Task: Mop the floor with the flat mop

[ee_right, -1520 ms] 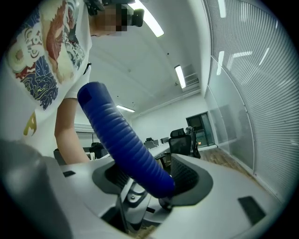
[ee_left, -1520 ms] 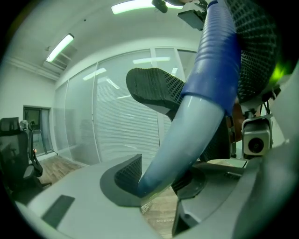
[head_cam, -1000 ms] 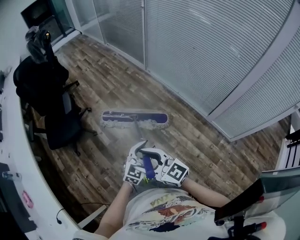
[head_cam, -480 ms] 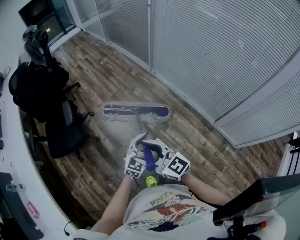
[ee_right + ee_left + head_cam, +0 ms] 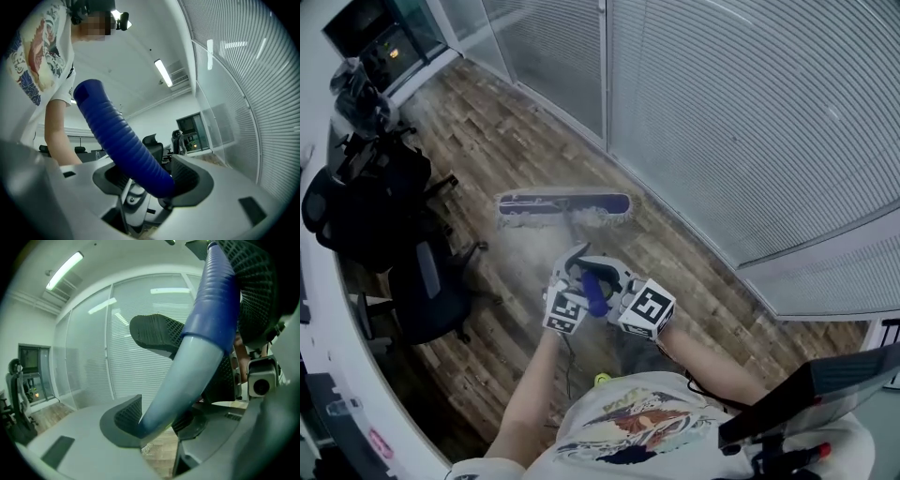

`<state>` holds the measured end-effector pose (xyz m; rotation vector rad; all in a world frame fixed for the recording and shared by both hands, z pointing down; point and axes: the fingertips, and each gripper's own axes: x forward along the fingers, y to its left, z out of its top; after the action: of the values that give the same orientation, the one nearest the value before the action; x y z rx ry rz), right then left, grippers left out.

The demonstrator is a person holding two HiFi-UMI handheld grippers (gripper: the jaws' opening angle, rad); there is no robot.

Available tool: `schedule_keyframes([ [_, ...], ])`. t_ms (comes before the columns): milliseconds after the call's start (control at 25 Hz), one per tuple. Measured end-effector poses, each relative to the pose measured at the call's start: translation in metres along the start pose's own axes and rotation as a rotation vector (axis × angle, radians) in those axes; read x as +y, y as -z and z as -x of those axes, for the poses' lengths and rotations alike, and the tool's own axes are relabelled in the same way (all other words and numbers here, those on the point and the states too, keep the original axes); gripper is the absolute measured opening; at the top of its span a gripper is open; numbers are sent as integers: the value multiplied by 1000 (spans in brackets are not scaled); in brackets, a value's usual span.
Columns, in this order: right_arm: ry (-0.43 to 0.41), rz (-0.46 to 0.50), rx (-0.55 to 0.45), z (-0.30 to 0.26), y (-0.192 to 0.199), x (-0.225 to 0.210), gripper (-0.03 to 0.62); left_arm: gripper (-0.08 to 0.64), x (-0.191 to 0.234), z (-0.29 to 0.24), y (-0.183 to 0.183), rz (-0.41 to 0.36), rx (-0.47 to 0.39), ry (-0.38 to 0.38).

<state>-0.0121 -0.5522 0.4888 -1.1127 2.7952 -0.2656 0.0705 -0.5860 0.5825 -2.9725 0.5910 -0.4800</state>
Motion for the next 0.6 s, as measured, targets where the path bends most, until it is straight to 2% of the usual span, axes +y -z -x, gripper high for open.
schedule_keyframes([
  [160,-20,-11,6,-26,-4,-68,264,135,53,-52,2,-27,26,-14],
  [280,-26,-30,7,-41,-7,-89,264,133,76,-66,3,-18,36,-23],
  [440,-69,-5,35,-48,-13,-81,264,130,82,-58,-3,5,21,-60],
  [600,-91,4,50,-32,-5,-45,264,127,54,-33,2,17,16,-84],
])
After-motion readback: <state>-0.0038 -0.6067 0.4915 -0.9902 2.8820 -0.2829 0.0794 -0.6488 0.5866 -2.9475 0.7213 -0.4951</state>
